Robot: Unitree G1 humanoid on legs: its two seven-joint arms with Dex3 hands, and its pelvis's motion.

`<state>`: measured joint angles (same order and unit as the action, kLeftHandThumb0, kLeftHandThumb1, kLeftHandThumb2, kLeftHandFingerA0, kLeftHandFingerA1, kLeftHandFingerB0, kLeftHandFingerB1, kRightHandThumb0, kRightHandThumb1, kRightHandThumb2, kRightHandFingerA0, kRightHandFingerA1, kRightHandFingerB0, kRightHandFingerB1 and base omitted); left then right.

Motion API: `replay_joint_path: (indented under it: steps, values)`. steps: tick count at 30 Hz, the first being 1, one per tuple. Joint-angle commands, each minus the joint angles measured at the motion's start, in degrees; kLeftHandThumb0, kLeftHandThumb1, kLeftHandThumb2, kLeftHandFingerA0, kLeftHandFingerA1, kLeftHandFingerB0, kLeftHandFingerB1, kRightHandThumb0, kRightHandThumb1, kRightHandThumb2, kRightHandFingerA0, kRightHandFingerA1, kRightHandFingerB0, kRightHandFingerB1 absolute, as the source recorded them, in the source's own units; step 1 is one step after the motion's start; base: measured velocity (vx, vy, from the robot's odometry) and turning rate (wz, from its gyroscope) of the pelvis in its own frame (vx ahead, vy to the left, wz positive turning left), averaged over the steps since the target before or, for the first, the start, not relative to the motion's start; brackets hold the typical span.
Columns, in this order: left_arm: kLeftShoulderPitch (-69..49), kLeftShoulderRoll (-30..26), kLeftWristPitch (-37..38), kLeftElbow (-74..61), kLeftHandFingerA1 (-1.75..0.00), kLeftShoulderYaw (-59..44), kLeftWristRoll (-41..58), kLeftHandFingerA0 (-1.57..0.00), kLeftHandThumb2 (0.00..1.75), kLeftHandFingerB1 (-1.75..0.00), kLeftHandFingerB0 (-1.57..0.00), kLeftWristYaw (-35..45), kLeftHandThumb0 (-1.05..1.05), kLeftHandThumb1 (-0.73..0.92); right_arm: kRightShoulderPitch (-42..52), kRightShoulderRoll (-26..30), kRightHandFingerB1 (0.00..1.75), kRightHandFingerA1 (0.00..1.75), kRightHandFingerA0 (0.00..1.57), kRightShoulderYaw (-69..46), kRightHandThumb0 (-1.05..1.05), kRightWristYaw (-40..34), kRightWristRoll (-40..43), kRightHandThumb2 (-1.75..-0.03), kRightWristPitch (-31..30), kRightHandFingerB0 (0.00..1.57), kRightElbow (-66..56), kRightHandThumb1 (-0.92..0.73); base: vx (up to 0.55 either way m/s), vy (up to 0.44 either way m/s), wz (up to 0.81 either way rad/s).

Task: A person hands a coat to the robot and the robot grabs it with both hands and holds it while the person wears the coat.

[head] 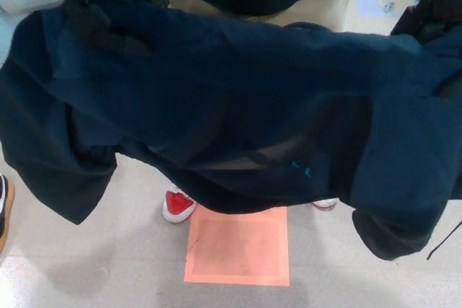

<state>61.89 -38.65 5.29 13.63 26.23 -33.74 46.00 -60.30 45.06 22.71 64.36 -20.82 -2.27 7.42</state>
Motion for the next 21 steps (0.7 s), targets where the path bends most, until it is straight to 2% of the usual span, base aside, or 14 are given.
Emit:
replay_joint_path:
  steps: [1,5,6,7,8,9,13,14,15,16,17,21]
  values:
    - [-10.9,-1.7,7.7,2.3,-1.75,-0.4,-10.6,-0.70,0.62,-1.56,-0.54,-27.0,-0.35,0.82,18.0,-2.0,1.36,1.64,0.88,-5.0,-0.37,-51.3,-18.5,-0.68,9.2,0.74,3.4,-0.81,0.00,0.000,0.00]
    - [-12.6,-2.0,8.3,2.2,-1.75,-0.6,-12.6,-0.75,0.63,-1.49,-0.59,-34.2,-0.33,0.82,19.6,-3.0,1.34,1.61,0.88,-6.2,-0.34,-56.1,-18.9,-0.68,7.8,0.74,4.1,-0.81,0.00,0.000,0.00]
    - [-13.1,-2.1,8.4,2.5,-1.75,-0.7,-13.4,-0.79,0.63,-1.40,-0.61,-37.0,-0.31,0.81,20.1,-3.5,1.41,1.69,0.86,-6.9,-0.32,-58.8,-18.9,-0.64,7.9,0.71,4.7,-0.81,0.00,0.000,0.00]
    - [-13.3,-2.3,8.0,2.5,-1.75,-0.6,-14.3,-0.79,0.64,-1.39,-0.61,-38.7,-0.32,0.82,20.3,-3.8,1.47,1.75,0.85,-7.3,-0.31,-60.7,-18.9,-0.63,7.9,0.70,5.0,-0.80,0.00,0.000,0.00]
    - [-13.4,-2.4,7.8,2.4,-1.75,-0.4,-14.7,-0.79,0.64,-1.39,-0.61,-39.3,-0.32,0.82,20.4,-3.9,1.47,1.75,0.85,-7.5,-0.31,-61.3,-18.9,-0.63,8.0,0.70,5.0,-0.80,0.00,0.000,0.00]
    - [-13.9,-2.4,7.4,2.8,-1.75,-0.6,-16.0,-0.83,0.63,-1.52,-0.60,-44.0,-0.32,0.80,20.3,-4.2,1.52,1.75,0.89,-8.3,-0.32,-64.0,-19.0,-0.64,8.2,0.72,5.1,-0.81,0.00,0.000,0.00]
    - [-14.5,-2.1,7.9,4.2,-1.75,-1.5,-16.6,-0.85,0.64,-1.56,-0.61,-51.1,-0.32,0.82,19.7,-4.3,1.50,1.75,0.88,-9.4,-0.31,-67.9,-19.3,-0.64,7.9,0.74,5.8,-0.82,0.00,0.000,0.00]
    - [-14.9,-1.8,7.5,4.5,-1.75,-1.9,-17.4,-0.88,0.64,-1.49,-0.65,-55.4,-0.32,0.81,19.6,-5.2,1.55,1.75,0.87,-11.6,-0.31,-69.4,-17.8,-0.64,8.1,0.70,6.1,-0.82,0.00,0.000,0.00]
    - [-14.9,-1.7,6.9,4.6,-1.72,-2.0,-18.3,-0.89,0.67,-1.33,-0.72,-58.5,-0.34,0.79,19.5,-5.7,1.59,1.75,0.87,-13.2,-0.31,-70.1,-16.8,-0.64,8.2,0.69,6.1,-0.82,0.00,0.000,0.00]
    - [-14.8,-1.6,6.4,4.7,-1.72,-1.8,-19.0,-0.89,0.67,-1.33,-0.72,-60.3,-0.34,0.79,19.4,-5.9,1.59,1.75,0.87,-14.0,-0.31,-70.3,-16.3,-0.64,8.2,0.69,6.0,-0.82,0.00,0.000,0.00]
    - [-15.5,-0.9,7.0,4.3,-1.72,-3.5,-17.5,-0.86,0.65,-1.48,-0.68,-61.8,-0.35,0.77,18.8,-6.7,1.63,1.75,0.89,-16.2,-0.31,-71.8,-14.5,-0.63,9.6,0.71,6.8,-0.80,0.00,0.000,0.00]
    - [-15.8,0.5,7.7,4.1,-1.74,-5.9,-16.0,-0.83,0.66,-1.55,-0.64,-67.1,-0.35,0.81,16.9,-6.7,1.66,1.75,0.89,-19.0,-0.30,-76.7,-13.3,-0.63,12.8,0.68,9.3,-0.80,0.00,0.000,0.00]
